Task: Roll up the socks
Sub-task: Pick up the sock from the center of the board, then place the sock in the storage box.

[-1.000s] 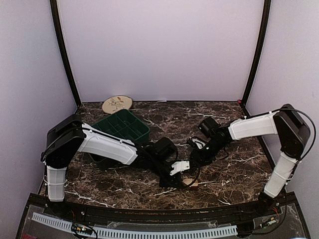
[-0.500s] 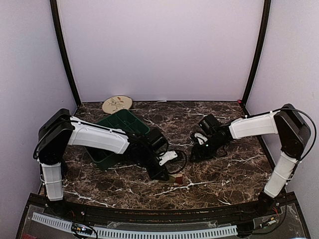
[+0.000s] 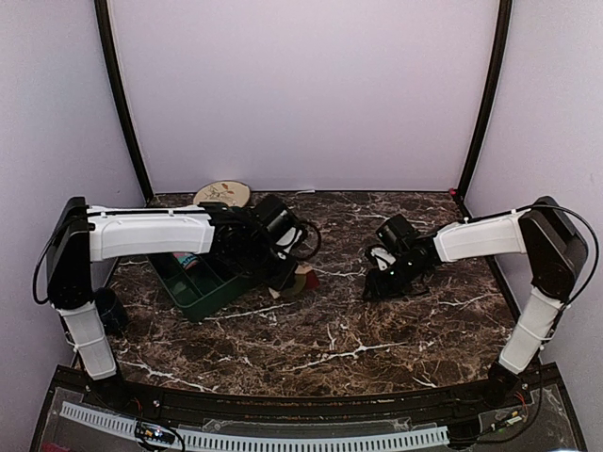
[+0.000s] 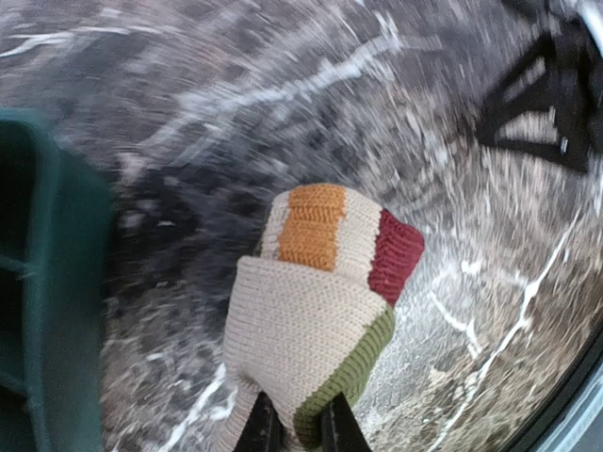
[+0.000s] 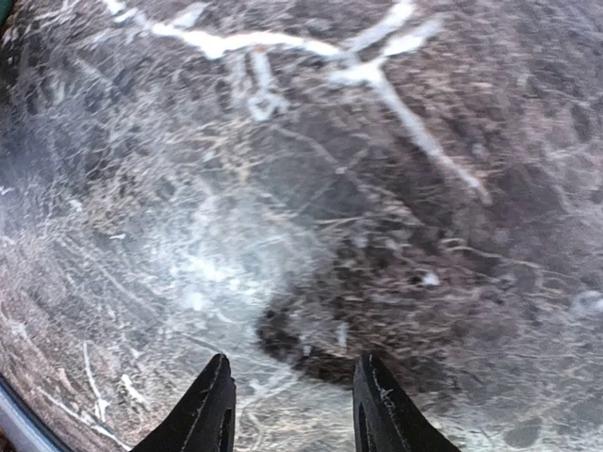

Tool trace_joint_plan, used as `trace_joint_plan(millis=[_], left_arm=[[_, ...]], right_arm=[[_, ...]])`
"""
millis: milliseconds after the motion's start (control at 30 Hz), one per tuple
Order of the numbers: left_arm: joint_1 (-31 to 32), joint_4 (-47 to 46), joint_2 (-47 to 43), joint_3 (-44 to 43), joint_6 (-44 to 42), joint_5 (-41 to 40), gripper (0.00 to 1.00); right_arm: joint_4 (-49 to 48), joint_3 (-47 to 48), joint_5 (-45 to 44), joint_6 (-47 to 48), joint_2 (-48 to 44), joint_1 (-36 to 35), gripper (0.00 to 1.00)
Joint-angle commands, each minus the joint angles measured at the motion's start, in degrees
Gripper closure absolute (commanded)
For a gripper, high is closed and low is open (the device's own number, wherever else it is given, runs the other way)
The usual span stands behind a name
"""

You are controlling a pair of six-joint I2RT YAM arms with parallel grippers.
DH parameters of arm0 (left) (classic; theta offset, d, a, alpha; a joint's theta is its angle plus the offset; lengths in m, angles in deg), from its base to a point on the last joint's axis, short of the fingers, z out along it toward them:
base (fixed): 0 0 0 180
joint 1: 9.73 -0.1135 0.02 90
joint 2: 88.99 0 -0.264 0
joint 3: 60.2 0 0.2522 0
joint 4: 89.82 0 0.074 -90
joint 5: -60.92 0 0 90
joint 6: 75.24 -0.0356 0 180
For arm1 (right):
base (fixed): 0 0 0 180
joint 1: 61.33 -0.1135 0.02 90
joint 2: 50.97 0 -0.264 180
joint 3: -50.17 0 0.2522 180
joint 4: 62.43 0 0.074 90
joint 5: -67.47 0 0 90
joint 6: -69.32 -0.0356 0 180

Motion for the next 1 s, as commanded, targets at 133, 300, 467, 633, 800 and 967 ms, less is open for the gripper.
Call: trace_joint_plan(millis=[133, 300, 467, 633, 800, 967], left_arm=[[-2.50, 6.56, -13.16, -0.89, 24.87, -18.01, 1.00], [-3.73, 9.06, -18.46, 2.28, 36.90, -26.79, 1.00], [-5.43, 14.25, -22.24, 6.29, 50.08, -32.45, 1.00], [-7.17, 17.52, -25.55, 11.70, 64.49, -33.65, 1.00], [-9.37, 20.43, -25.47, 14.34, 73.25, -32.91, 1.00], [-11.05, 24.06, -21.43, 13.33, 75.98, -32.49, 1.00]], right_arm=[[-0.63, 0.48, -1.94, -0.65, -2.44, -0.10, 0.59], [-1.13, 2.06, -1.30, 0.08, -1.90, -0.57, 0.59], [-0.80, 4.82, -1.05, 0.47, -0.40, -2.07, 0.59], [-0.28, 7.17, -1.16, 0.86, 0.71, -3.66, 0.59], [0.08, 8.23, -1.07, 1.34, 1.60, -4.44, 0.59], [0.13, 8.85, -0.80, 1.70, 1.75, -4.93, 0.59]])
